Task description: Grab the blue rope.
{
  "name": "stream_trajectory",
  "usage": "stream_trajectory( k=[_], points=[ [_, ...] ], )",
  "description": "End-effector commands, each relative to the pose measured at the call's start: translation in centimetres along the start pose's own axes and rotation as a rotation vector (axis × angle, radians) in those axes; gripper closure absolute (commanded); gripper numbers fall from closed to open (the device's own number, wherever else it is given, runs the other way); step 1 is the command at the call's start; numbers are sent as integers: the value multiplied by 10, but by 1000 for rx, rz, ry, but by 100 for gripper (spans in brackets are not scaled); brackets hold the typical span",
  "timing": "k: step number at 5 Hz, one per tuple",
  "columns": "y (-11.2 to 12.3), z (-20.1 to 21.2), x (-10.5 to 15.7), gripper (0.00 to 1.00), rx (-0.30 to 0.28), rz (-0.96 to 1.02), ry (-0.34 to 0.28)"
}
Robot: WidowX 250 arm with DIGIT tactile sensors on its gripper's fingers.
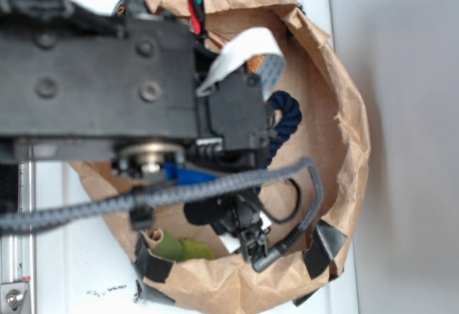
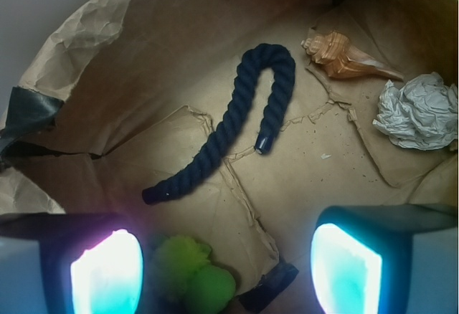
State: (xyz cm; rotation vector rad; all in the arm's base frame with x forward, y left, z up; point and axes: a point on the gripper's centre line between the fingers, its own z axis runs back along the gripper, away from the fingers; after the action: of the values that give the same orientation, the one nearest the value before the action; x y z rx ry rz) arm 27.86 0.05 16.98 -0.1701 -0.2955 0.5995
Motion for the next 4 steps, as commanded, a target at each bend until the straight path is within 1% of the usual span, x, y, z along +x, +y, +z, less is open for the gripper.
stream_trajectory(
  k=[1,2,3,4],
  points=[
    [7,12,12,0,-9,29,-34],
    [7,12,12,0,-9,29,-34],
    [9,-6,17,0,-3,155,-94],
    [13,-18,14,0,-21,268,-140]
  ],
)
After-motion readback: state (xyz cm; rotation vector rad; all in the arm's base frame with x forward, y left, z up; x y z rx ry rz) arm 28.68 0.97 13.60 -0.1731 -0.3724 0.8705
